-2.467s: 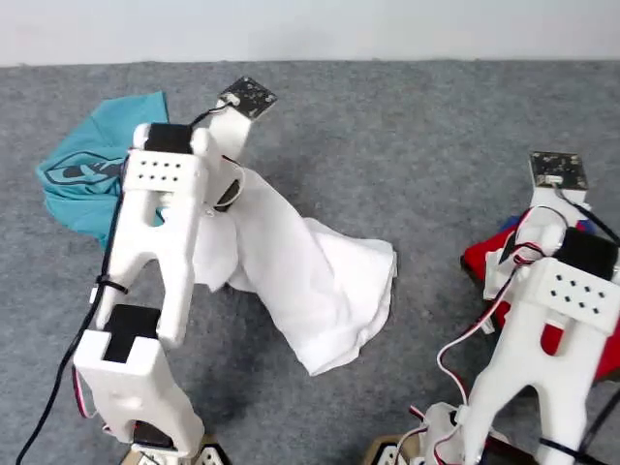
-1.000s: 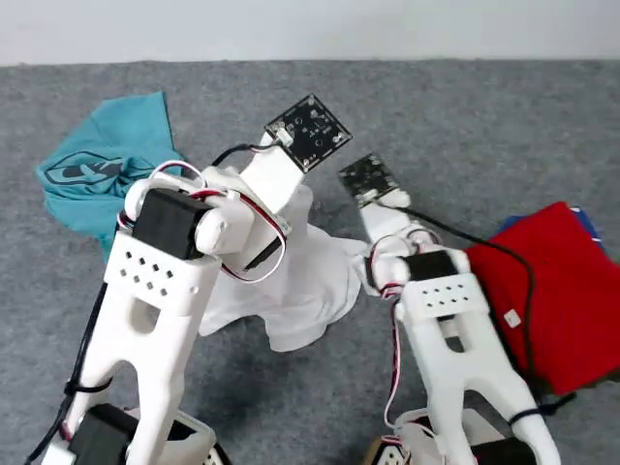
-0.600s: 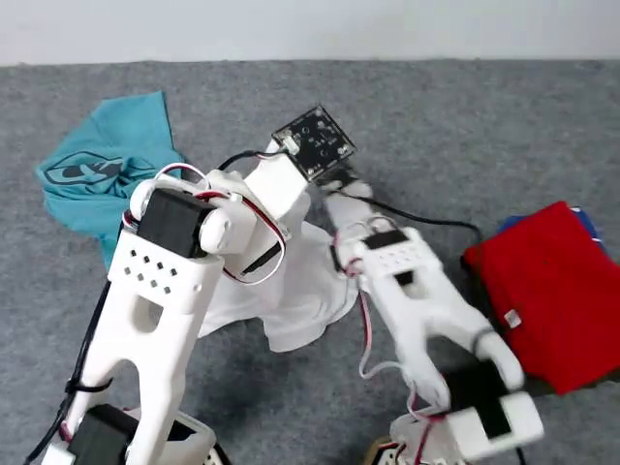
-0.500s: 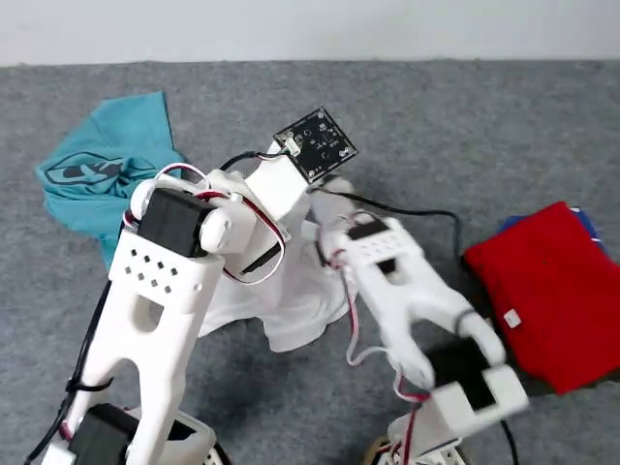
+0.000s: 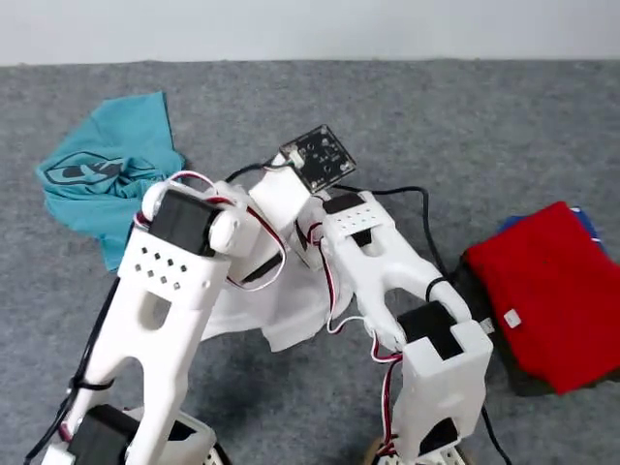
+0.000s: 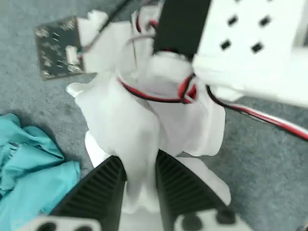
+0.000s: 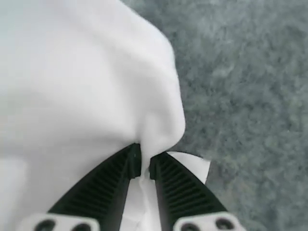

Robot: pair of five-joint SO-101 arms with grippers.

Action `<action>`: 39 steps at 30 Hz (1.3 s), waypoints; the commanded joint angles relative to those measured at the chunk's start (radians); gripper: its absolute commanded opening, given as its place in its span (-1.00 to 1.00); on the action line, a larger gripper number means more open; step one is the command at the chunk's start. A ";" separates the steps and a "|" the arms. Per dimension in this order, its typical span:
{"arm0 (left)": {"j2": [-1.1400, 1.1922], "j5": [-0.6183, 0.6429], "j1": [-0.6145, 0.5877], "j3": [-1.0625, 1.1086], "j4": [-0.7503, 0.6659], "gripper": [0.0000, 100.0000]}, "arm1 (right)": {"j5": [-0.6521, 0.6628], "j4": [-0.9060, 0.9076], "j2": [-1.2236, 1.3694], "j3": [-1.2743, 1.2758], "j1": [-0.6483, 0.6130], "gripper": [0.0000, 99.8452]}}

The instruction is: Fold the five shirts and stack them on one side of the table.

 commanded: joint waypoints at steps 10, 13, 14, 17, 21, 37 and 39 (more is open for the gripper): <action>-0.034 -0.014 -0.009 0.031 0.020 -0.97 | 0.017 0.183 -0.150 -0.044 0.143 -0.98; -0.032 -0.014 -0.009 0.031 0.020 -0.97 | 0.017 0.185 -0.150 -0.044 0.191 -0.98; -0.031 -0.014 -0.009 0.031 0.020 -0.97 | 0.017 0.186 -0.150 -0.041 0.202 -0.98; -0.028 -0.014 -0.009 0.031 0.020 -0.97 | 0.012 0.185 -0.159 -0.026 0.196 -0.98; -0.026 -0.014 -0.009 0.031 0.020 -0.97 | -0.002 0.185 -0.159 -0.031 0.120 -0.76; -0.026 -0.014 -0.009 0.033 0.020 -0.97 | -0.144 0.185 0.113 -0.370 0.024 -0.56; -0.025 -0.014 -0.009 0.033 0.020 -0.97 | -0.144 0.185 0.153 -0.397 -0.010 -0.56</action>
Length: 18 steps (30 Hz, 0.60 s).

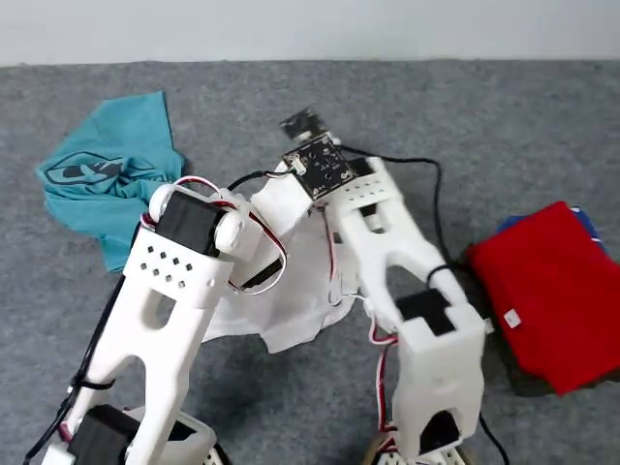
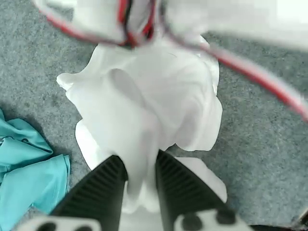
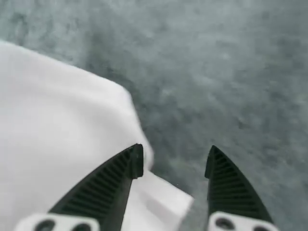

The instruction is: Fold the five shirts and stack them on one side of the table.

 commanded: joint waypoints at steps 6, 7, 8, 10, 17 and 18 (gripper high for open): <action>-0.025 -0.012 -0.009 -0.004 0.020 -0.97 | 0.057 0.004 0.116 -0.121 -0.085 -0.77; -0.025 -0.012 -0.009 -0.004 0.020 -0.97 | 0.089 0.004 0.133 -0.129 -0.082 -0.82; -0.025 -0.012 -0.009 -0.004 0.020 -0.97 | 0.114 0.008 0.147 -0.135 -0.081 -0.87; -0.025 -0.012 -0.009 -0.004 0.020 -0.97 | 0.141 0.008 0.166 -0.143 -0.073 -0.99; -0.025 -0.012 -0.009 0.038 0.018 -0.97 | 0.150 0.044 0.091 -0.160 -0.027 -0.98; -0.025 -0.012 -0.009 0.059 0.017 -0.97 | 0.150 0.067 0.065 -0.170 -0.018 -0.98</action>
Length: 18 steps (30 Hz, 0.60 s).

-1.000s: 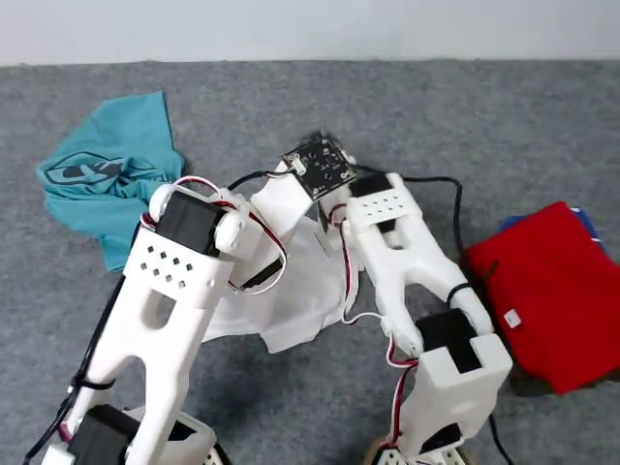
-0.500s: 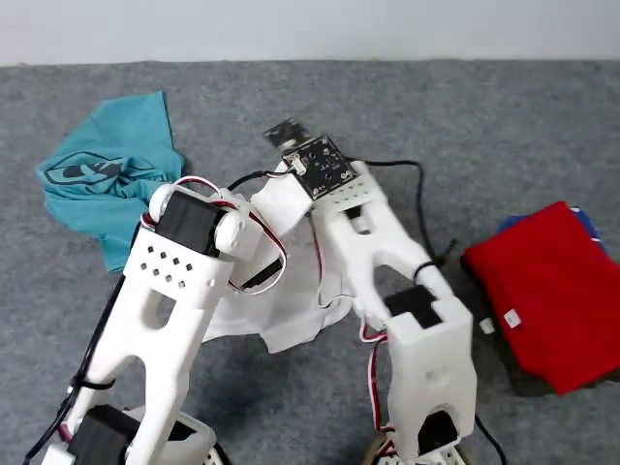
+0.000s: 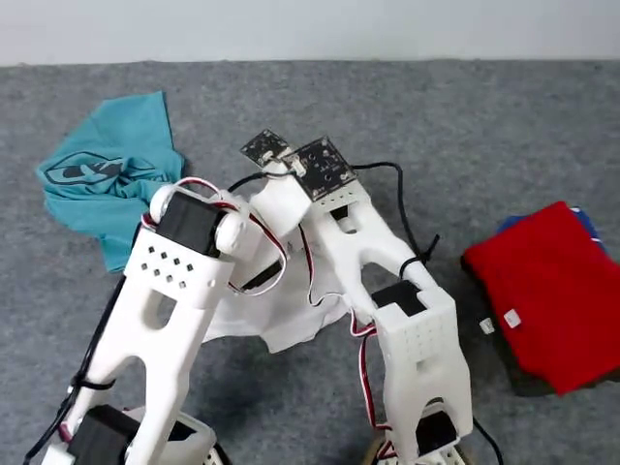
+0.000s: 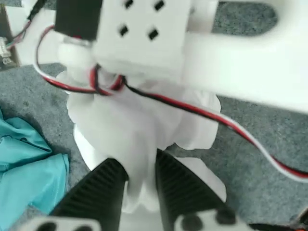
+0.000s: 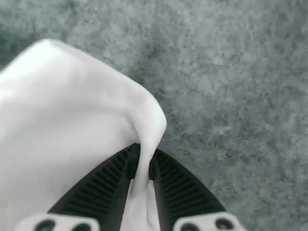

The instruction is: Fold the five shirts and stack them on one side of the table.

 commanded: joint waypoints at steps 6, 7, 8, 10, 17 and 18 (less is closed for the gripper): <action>-0.026 -0.014 -0.009 0.130 0.017 -0.97 | 0.015 0.194 -0.297 -0.078 0.122 -0.98; -0.026 -0.014 -0.009 0.139 0.017 -0.97 | 0.026 0.228 -0.337 -0.078 0.137 -0.98; -0.026 -0.014 -0.009 0.143 0.017 -0.97 | 0.052 0.268 -0.375 -0.078 0.154 -0.98; -0.028 -0.014 -0.009 0.147 0.017 -0.97 | 0.106 0.354 -0.447 -0.078 0.188 -0.98; -0.032 -0.015 -0.011 0.147 0.017 -0.97 | 0.141 0.605 -0.697 -0.077 0.369 -0.98; -0.032 -0.015 -0.011 0.147 0.017 -0.97 | 0.141 0.630 -0.731 -0.077 0.397 -0.98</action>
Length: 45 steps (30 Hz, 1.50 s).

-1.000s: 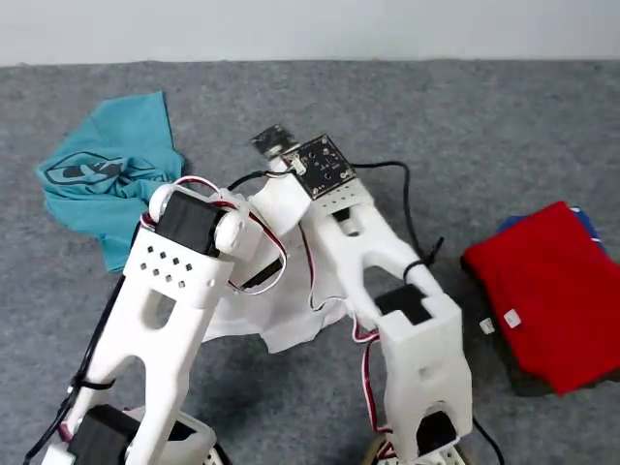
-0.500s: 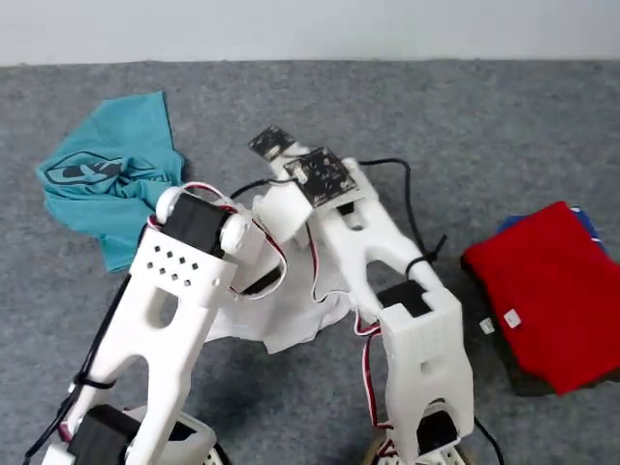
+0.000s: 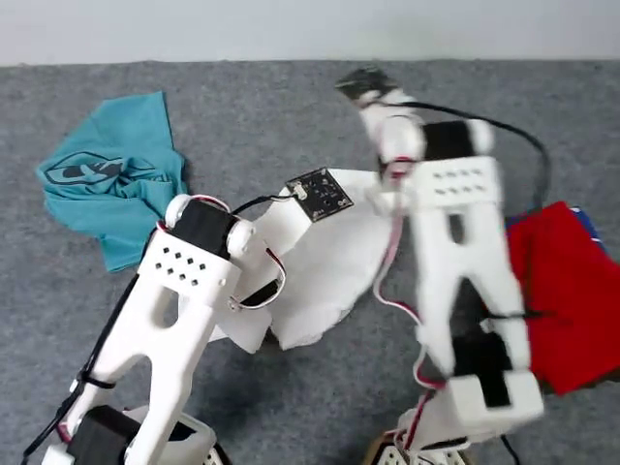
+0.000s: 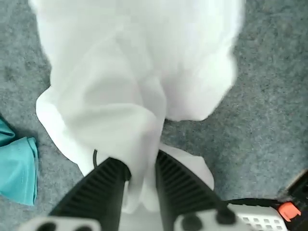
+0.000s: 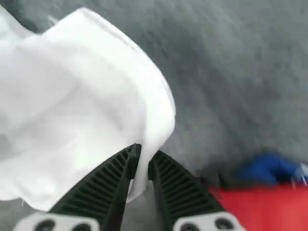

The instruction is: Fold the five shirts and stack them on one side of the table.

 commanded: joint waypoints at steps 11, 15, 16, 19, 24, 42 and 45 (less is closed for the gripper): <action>-0.023 -0.023 -0.011 -0.008 0.017 -0.97 | 0.012 0.142 -0.444 0.060 0.220 -0.98; -0.021 -0.137 -0.012 -0.004 0.018 -0.97 | 0.012 0.139 -0.567 0.077 0.222 -0.98; -0.021 -0.147 -0.012 -0.004 0.018 -0.97 | 0.012 0.131 -0.593 0.077 0.222 -0.98; -0.023 -0.152 -0.012 -0.012 0.015 -0.97 | 0.008 0.102 -0.642 0.086 0.222 -0.98; -0.021 -0.098 -0.011 -0.085 -0.071 -0.97 | 0.008 0.059 -0.648 0.236 0.219 -0.98; 0.364 -0.006 -0.118 -0.263 -0.218 -0.70 | 0.006 -0.174 -0.696 0.654 0.217 -0.98; 0.497 0.012 -0.118 -0.366 -0.216 -0.59 | 0.006 -0.174 -0.696 0.663 0.219 -0.98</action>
